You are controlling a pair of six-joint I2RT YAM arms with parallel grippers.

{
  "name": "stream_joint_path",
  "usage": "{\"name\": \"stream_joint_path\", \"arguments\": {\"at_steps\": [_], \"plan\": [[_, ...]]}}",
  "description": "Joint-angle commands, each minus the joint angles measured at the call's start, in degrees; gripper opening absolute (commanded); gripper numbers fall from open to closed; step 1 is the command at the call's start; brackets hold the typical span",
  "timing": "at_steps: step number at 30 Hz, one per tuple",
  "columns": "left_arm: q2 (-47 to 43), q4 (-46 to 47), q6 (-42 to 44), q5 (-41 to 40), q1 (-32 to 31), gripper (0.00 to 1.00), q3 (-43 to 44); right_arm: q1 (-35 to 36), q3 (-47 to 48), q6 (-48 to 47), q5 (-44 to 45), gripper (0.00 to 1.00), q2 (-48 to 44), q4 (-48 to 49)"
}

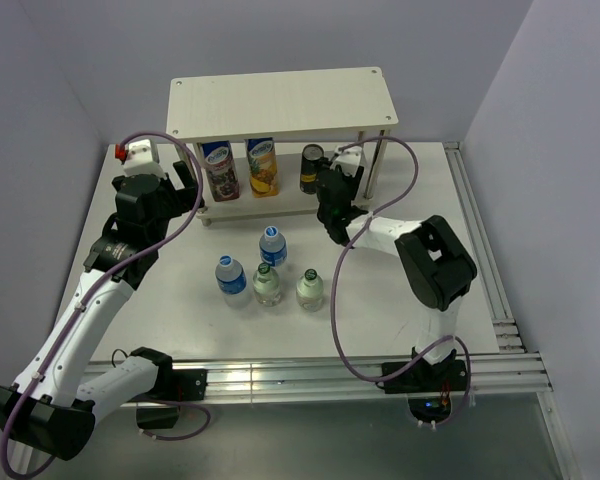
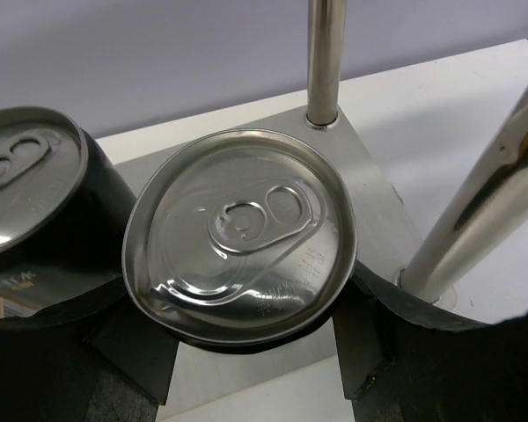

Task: Place and organize the beverage onto the shelf

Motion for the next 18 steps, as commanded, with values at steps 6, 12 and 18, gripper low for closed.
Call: {"name": "stream_joint_path", "arguments": {"at_steps": [6, 12, 18], "plan": [[0.0, 0.6, 0.7, 0.1, -0.2, 0.98, 0.8, -0.3, 6.2, 0.7, 2.9, 0.0, 2.6, 6.9], [0.1, 0.7, 0.7, 0.2, -0.2, 0.98, 0.7, -0.3, 5.6, 1.5, 4.9, 0.66, 2.0, 5.9], [0.1, 0.7, 0.8, 0.2, -0.2, 0.98, 0.7, -0.4, 4.1, 1.7, 5.4, 0.91, 0.4, 5.4]]}}
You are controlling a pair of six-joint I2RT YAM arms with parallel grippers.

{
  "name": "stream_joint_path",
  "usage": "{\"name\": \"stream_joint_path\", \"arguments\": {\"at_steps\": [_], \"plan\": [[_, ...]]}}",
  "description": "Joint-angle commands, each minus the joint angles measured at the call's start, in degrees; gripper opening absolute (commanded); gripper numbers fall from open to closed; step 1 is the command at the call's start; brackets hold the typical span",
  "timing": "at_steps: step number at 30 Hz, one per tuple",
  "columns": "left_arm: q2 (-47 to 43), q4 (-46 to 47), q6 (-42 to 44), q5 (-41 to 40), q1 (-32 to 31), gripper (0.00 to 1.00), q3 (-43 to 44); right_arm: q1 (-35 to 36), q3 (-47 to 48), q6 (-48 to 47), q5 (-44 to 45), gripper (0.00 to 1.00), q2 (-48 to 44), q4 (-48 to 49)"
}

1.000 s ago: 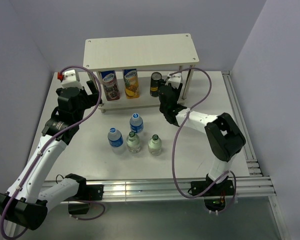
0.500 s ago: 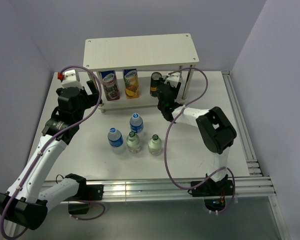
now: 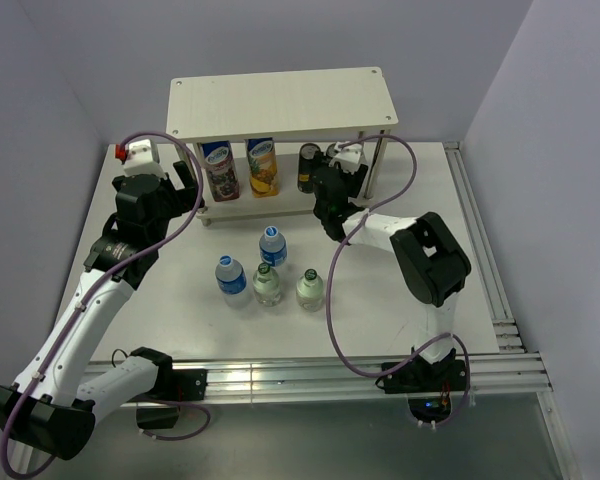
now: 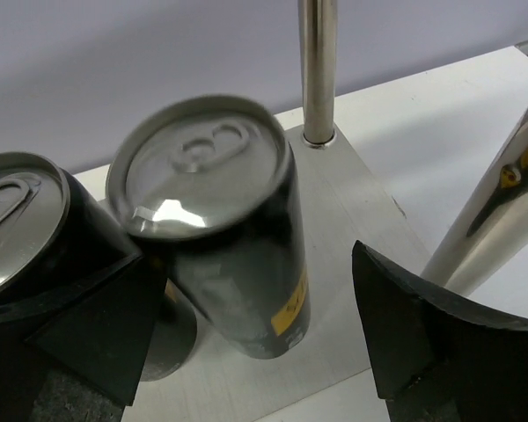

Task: Place and organize the beverage onto the shelf

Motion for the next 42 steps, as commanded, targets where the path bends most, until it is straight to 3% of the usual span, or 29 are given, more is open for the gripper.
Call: {"name": "stream_joint_path", "arguments": {"at_steps": [1, 15, 20, 27, 30, 35, 39, 42], "plan": [[0.0, 0.7, 0.8, 0.0, -0.2, 0.98, 0.8, -0.2, 0.1, 1.2, 2.4, 0.91, -3.3, 3.4], [0.4, 0.7, 0.9, -0.4, -0.2, 0.98, 0.8, 2.2, -9.7, 3.9, 3.3, 0.95, -12.9, 1.8], [0.6, 0.7, 0.9, -0.9, -0.1, 0.98, 0.8, 4.4, -14.2, 4.1, 2.6, 1.0, -18.5, 1.5], [0.6, 0.7, 1.0, -1.5, 0.0, 0.98, 0.6, 8.1, -16.5, 4.0, 3.1, 1.0, -23.4, -1.7], [0.6, 0.7, 1.0, -1.6, -0.1, 0.98, 0.7, 12.0, -19.0, 3.3, 5.4, 1.0, -29.6, -4.4], [0.6, 0.7, 1.0, -1.5, -0.1, 0.98, 0.7, 18.6, -21.4, 11.8, 7.0, 1.0, -41.8, -20.9], [0.6, 0.7, 0.9, -0.8, -0.1, 0.98, 0.8, 28.6, -25.3, 14.9, 12.2, 1.0, -52.9, -28.8], [0.4, 0.6, 0.9, -0.8, 0.0, 0.98, 0.9, 37.5, -24.8, 22.2, 17.4, 1.0, -56.1, -41.1]]}}
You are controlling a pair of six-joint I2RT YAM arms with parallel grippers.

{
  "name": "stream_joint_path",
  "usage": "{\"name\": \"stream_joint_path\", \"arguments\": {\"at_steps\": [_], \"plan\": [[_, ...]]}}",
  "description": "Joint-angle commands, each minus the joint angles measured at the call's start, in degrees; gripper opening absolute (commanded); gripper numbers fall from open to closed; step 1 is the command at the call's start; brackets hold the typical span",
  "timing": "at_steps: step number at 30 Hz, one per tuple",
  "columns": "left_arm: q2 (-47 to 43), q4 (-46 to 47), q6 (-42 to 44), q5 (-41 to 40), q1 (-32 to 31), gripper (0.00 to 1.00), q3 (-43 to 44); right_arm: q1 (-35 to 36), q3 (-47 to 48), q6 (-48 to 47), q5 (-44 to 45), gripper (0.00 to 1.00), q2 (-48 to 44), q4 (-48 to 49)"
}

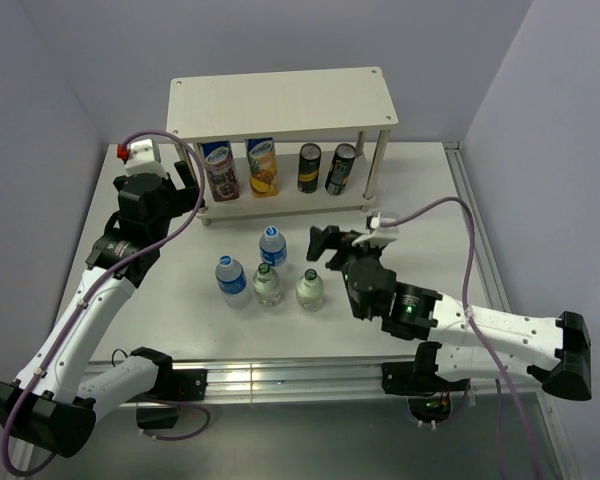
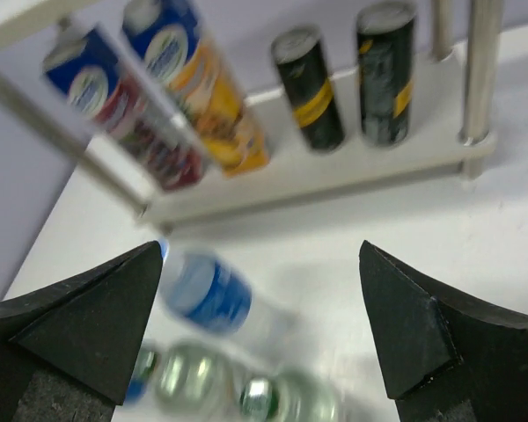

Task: Place and organize the beverage onto the shelf

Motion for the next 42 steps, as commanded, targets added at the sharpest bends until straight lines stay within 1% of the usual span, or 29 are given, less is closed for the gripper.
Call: {"name": "stream_joint_path", "arguments": {"at_steps": [1, 3, 4, 5, 6, 7, 8, 10, 11, 12, 15, 18, 20, 23, 24, 25, 32, 33, 35, 36, 38, 39, 41, 42], "plan": [[-0.5, 0.6, 0.8, -0.2, 0.0, 0.98, 0.8, 8.8, -0.4, 10.9, 8.7, 1.0, -2.2, -20.2], [-0.7, 0.7, 0.8, -0.3, 0.0, 0.98, 0.7, 12.6, -0.9, 15.9, 9.6, 1.0, -2.4, -24.1], [-0.8, 0.8, 0.8, -0.2, -0.1, 0.98, 0.7, 16.0, -1.1, 18.0, 10.1, 1.0, -2.2, -27.7], [-0.8, 0.8, 0.8, -0.2, 0.0, 0.98, 0.7, 17.5, -1.3, 21.8, 9.8, 1.0, -1.5, -28.9], [-0.7, 0.7, 0.8, -0.2, 0.0, 0.98, 0.7, 18.7, -1.4, 23.9, 9.6, 1.0, 0.5, -30.3], [-0.6, 0.7, 0.8, -0.2, 0.0, 0.98, 0.8, 19.7, -1.3, 30.5, 9.7, 1.0, 1.9, -34.8], [-0.7, 0.7, 0.8, -0.2, 0.0, 0.98, 0.8, 21.5, -0.9, 33.8, 9.7, 1.0, 4.6, -37.3], [-0.8, 0.8, 0.8, -0.3, -0.1, 0.98, 0.6, 22.9, -1.0, 39.4, 9.3, 1.0, 7.1, -41.8], [-0.8, 0.7, 0.8, -0.3, 0.0, 0.98, 0.5, 23.7, -1.6, 43.0, 8.6, 1.0, 9.2, -42.5], [-0.7, 0.8, 0.8, -0.3, -0.1, 0.98, 0.6, 23.9, -2.1, 43.7, 8.2, 1.0, 10.1, -42.3], [-0.6, 0.7, 0.8, -0.2, 0.0, 0.98, 0.8, 24.0, -4.4, 42.7, 7.3, 1.0, 13.1, -35.4], [-0.7, 0.8, 0.8, -0.2, 0.0, 0.98, 0.7, 23.6, -4.4, 41.6, 8.7, 1.0, 16.5, -33.3], [-0.6, 0.8, 0.8, -0.4, 0.0, 0.98, 0.6, 22.8, -4.6, 38.7, 8.9, 1.0, 18.8, -29.4], [-0.6, 0.8, 0.8, -0.4, -0.1, 0.98, 0.7, 20.3, -6.2, 32.4, 8.3, 1.0, 21.0, -20.5], [-0.6, 0.8, 0.8, -0.7, 0.0, 0.98, 0.6, 19.5, -6.8, 30.5, 7.3, 1.0, 21.5, -15.2], [-0.7, 0.8, 0.8, -0.7, 0.0, 0.98, 0.6, 18.0, -7.3, 27.9, 6.9, 1.0, 21.8, -13.0], [-0.6, 0.7, 0.8, -0.8, 0.0, 0.98, 0.7, 10.7, -10.3, 19.3, 4.2, 0.98, 26.8, 1.9], [-0.8, 0.7, 0.8, -0.8, 0.0, 0.98, 0.6, 10.1, -10.4, 18.4, 3.9, 0.97, 27.5, 4.5], [-0.7, 0.8, 0.8, -0.7, -0.1, 0.98, 0.7, 8.8, -10.2, 16.6, 3.4, 0.91, 29.6, 6.3], [-0.7, 0.8, 0.9, -0.7, -0.1, 0.98, 0.7, 8.5, -10.0, 16.5, 3.7, 0.82, 30.3, 6.8], [-0.5, 0.7, 0.9, -0.8, 0.0, 0.98, 0.7, 8.5, -8.4, 17.6, 4.5, 0.72, 31.6, 5.0], [-0.5, 0.7, 0.9, -0.8, 0.0, 0.98, 0.7, 8.4, -8.1, 17.9, 4.7, 0.64, 31.9, 4.0], [-0.5, 0.6, 0.9, -0.6, 0.0, 0.98, 0.8, 8.5, -8.0, 18.2, 4.8, 0.57, 31.9, 3.7], [-0.6, 0.7, 0.9, -0.7, 0.0, 0.98, 0.7, 8.4, -8.1, 18.0, 4.9, 0.51, 31.8, 3.7]]}}
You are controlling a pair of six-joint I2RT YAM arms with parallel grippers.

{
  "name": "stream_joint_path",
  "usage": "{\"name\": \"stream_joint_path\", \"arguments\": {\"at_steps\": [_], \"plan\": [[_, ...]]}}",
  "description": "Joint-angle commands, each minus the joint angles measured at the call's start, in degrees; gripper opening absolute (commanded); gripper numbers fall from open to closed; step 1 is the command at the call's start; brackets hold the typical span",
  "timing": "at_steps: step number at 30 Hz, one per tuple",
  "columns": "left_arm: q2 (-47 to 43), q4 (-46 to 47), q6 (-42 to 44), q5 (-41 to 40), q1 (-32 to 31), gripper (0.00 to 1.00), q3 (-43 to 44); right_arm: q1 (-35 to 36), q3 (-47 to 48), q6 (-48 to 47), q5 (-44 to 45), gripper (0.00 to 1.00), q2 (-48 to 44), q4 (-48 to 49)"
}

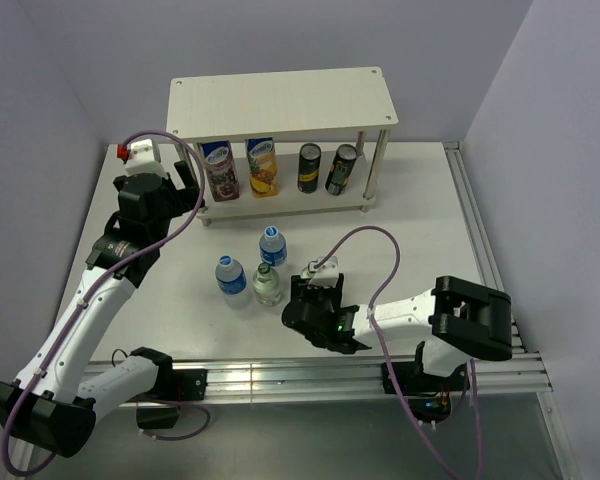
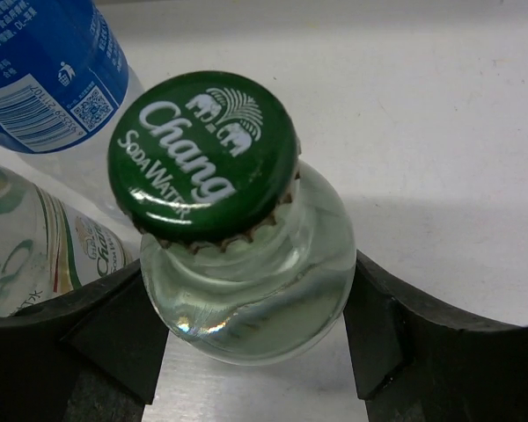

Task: Place and organize the beverage onto the shelf

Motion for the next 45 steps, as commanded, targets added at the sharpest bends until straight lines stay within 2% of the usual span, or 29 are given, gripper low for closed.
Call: {"name": "stream_joint_path", "arguments": {"at_steps": [1, 5, 6, 7, 12, 16, 20, 24, 28, 30, 34, 38, 40, 45], "plan": [[-0.7, 0.8, 0.9, -0.6, 0.0, 0.98, 0.8, -0.1, 1.0, 0.8, 0.9, 0.47, 0.2, 0.7], [-0.6, 0.7, 0.8, -0.5, 0.0, 0.98, 0.8, 0.0, 3.0, 0.6, 1.6, 0.28, -3.9, -4.0], [-0.6, 0.7, 0.8, -0.5, 0.0, 0.98, 0.7, 0.1, 3.8, 0.6, 2.5, 0.07, -5.0, -7.6], [-0.5, 0.7, 0.8, -0.3, 0.0, 0.98, 0.8, 0.3, 4.9, 1.0, 3.0, 0.0, -6.2, -9.4], [-0.7, 0.7, 0.8, -0.4, 0.0, 0.98, 0.7, 0.4, 12.4, -4.3, 4.7, 0.0, -14.2, -18.1], [-1.0, 0.7, 0.8, -0.5, 0.0, 0.98, 0.8, 0.1, 19.5, -10.2, 6.5, 0.0, -20.3, -20.4], [-1.2, 0.7, 0.8, -0.4, 0.0, 0.98, 0.7, -1.2, 26.9, -21.2, 7.3, 0.0, -22.8, -18.2], [-1.5, 0.7, 0.8, -0.6, 0.0, 0.98, 0.7, -5.1, 36.2, -34.4, 3.9, 0.0, -22.3, -13.4], [-1.8, 0.7, 0.9, -0.7, 0.1, 0.98, 0.8, -12.4, 51.4, -42.3, -0.4, 0.0, -17.5, -12.7], [-1.9, 0.6, 0.9, -0.7, 0.3, 0.98, 0.8, -15.1, 57.5, -44.8, -3.6, 0.0, -14.6, -15.7], [-2.1, 0.7, 1.0, -1.1, 0.4, 0.99, 0.7, -24.0, 75.8, -44.5, -10.3, 0.0, -4.9, -23.2], [-2.1, 0.8, 0.9, -0.6, 0.7, 0.99, 0.6, -30.3, 88.9, -44.1, -14.8, 0.0, 3.4, -29.5], [-1.8, 0.8, 0.8, -0.4, 1.0, 0.99, 0.6, -33.0, 95.8, -40.5, -17.7, 0.0, 7.8, -34.5], [-1.6, 0.9, 0.8, 0.1, 1.2, 0.99, 0.6, -40.5, 103.1, -37.5, -25.0, 0.0, 14.7, -36.9]]}}
